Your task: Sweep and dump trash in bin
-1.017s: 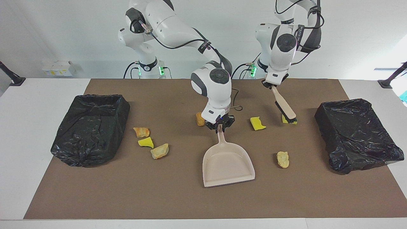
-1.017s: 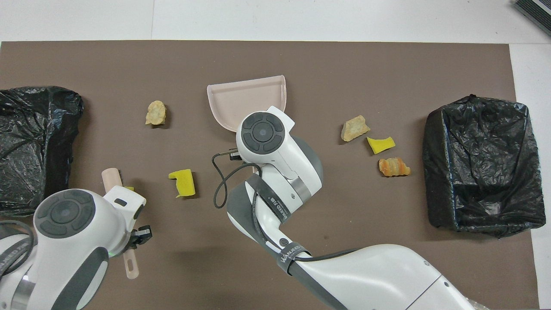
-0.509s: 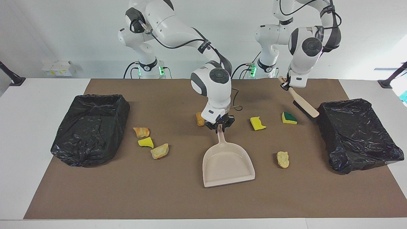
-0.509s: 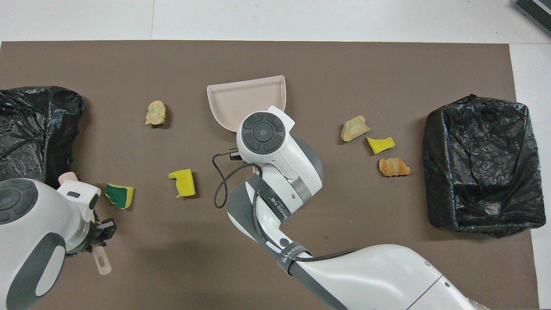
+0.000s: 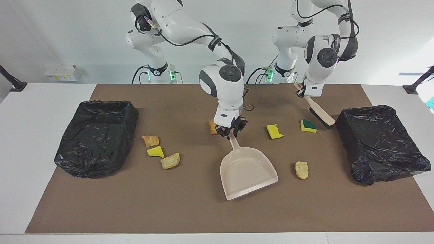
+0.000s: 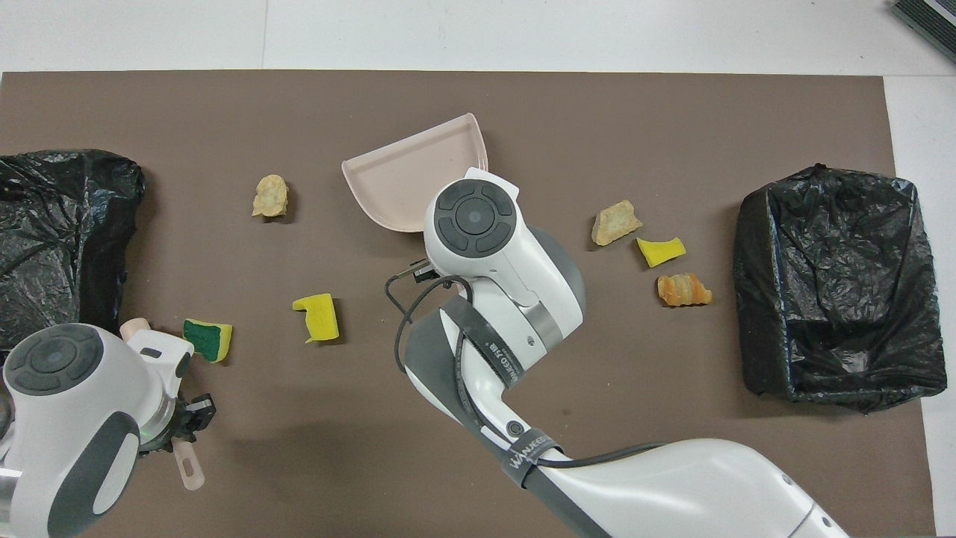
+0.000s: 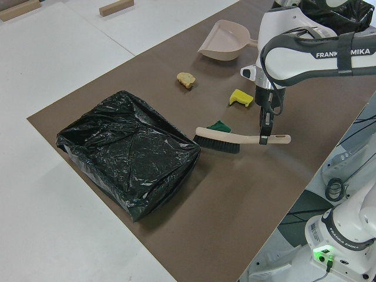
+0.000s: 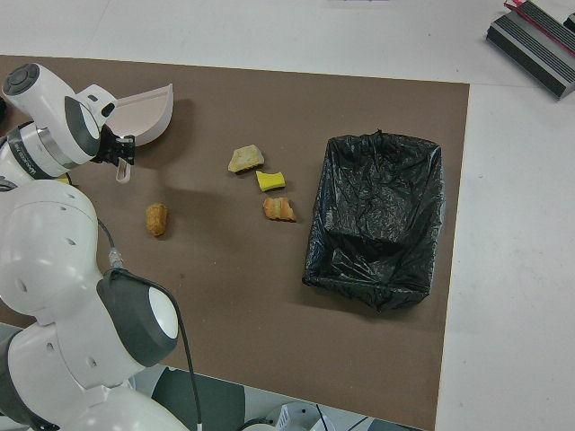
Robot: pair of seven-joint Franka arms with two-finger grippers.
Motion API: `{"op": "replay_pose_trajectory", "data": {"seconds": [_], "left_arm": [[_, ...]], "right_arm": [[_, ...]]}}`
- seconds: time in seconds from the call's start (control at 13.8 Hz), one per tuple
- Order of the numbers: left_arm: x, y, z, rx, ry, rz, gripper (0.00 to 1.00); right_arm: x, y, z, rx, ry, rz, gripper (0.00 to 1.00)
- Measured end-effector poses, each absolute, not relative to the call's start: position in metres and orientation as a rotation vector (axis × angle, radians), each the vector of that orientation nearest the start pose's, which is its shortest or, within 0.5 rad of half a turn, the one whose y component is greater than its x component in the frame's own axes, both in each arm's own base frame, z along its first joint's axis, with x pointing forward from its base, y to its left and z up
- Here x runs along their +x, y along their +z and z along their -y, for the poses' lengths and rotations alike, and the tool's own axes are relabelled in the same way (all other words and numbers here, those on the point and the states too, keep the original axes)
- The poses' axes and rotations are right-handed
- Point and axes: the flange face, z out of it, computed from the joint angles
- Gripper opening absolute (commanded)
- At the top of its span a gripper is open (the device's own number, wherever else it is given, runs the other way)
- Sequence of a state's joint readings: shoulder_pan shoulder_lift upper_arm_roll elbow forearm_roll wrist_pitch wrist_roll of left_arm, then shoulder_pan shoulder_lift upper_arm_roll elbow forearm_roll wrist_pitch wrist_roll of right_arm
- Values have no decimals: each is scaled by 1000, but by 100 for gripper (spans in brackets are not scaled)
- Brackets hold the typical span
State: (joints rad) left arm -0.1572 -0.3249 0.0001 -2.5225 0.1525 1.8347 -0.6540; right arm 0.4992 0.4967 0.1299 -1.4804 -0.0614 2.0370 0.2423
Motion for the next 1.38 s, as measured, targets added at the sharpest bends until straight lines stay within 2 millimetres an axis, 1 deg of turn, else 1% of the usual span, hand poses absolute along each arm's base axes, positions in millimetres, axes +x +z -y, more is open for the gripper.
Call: {"op": "replay_pose_trajectory", "data": {"seconds": [0.22, 0.36, 0.65, 0.8, 0.94, 1.09, 1.23, 1.38], "left_arm": [[376, 367, 59, -2813, 418, 448, 0], [373, 366, 78, -2853, 423, 339, 0], [367, 366, 117, -2940, 433, 166, 0], [369, 366, 123, -2975, 426, 99, 0], [378, 369, 124, -2997, 419, 31, 0], [390, 372, 126, -3007, 411, 8, 0], [402, 375, 128, -3014, 397, 7, 0], [423, 382, 122, -3034, 366, -10, 0]], "right_arm": [[573, 416, -374, -3019, 31, 898, 0], [564, 424, -364, -2970, 132, 1100, 0], [544, 426, -354, -2887, 244, 1402, 0], [532, 423, -352, -2821, 285, 1600, 0], [527, 420, -346, -2687, 322, 1810, 0], [530, 418, -337, -2531, 352, 2029, 0], [535, 415, -328, -2444, 369, 2120, 0], [538, 412, -322, -2422, 364, 2139, 0]]}}
